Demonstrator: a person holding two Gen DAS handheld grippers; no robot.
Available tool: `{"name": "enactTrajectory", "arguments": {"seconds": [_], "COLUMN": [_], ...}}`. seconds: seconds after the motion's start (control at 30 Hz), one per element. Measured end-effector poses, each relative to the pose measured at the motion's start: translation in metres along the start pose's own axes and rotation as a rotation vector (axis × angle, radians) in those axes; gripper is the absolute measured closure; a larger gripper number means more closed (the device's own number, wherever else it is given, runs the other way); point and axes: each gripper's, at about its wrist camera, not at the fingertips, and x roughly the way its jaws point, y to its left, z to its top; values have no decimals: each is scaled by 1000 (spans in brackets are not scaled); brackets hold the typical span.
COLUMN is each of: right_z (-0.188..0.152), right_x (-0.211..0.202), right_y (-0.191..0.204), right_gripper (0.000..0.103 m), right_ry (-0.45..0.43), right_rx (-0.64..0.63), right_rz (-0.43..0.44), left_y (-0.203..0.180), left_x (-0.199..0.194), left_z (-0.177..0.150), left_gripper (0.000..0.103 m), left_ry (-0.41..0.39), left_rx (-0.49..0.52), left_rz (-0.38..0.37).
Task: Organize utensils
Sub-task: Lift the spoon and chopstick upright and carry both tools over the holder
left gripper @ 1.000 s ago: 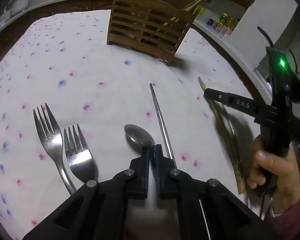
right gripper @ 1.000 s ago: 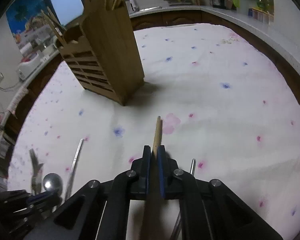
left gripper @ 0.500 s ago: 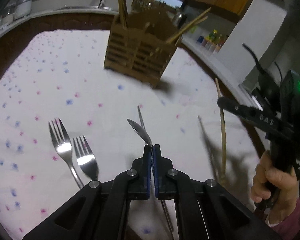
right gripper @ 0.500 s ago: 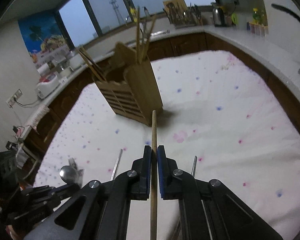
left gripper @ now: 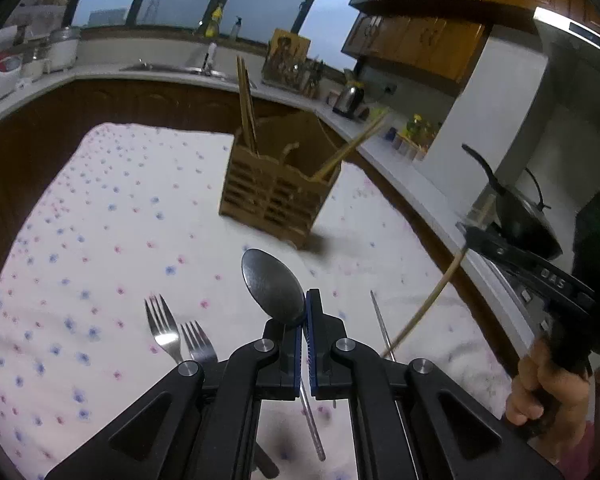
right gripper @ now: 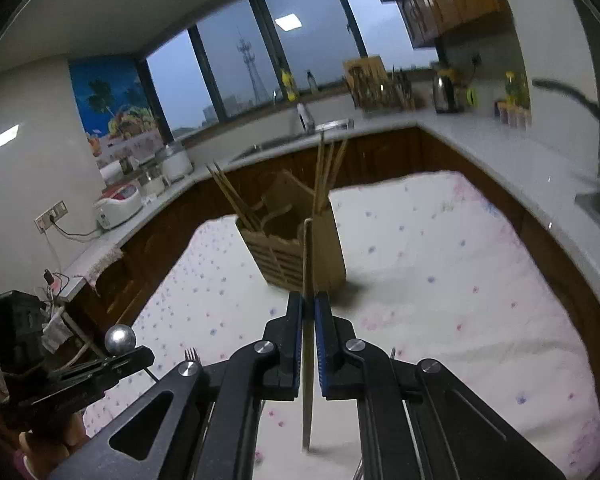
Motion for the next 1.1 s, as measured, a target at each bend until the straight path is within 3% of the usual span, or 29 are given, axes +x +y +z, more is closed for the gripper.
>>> {"name": "enactTrajectory", "arguments": {"seconds": [0.43,1.1], "right_z": [6,29], "right_x": [-10,-9], "right_y": [5,10], "right_gripper": [97,97], "right_ry": [-41,-98], "right_rx": [1,-7], "right_rz": [14,31], "left_y": [9,23], "left_x": [-28,-25], "left_z": [11,43], "left_gripper": [103,103], "left_ry": [-76,-138], "left_rx": [1,1], "left_rz": [25,40]}}
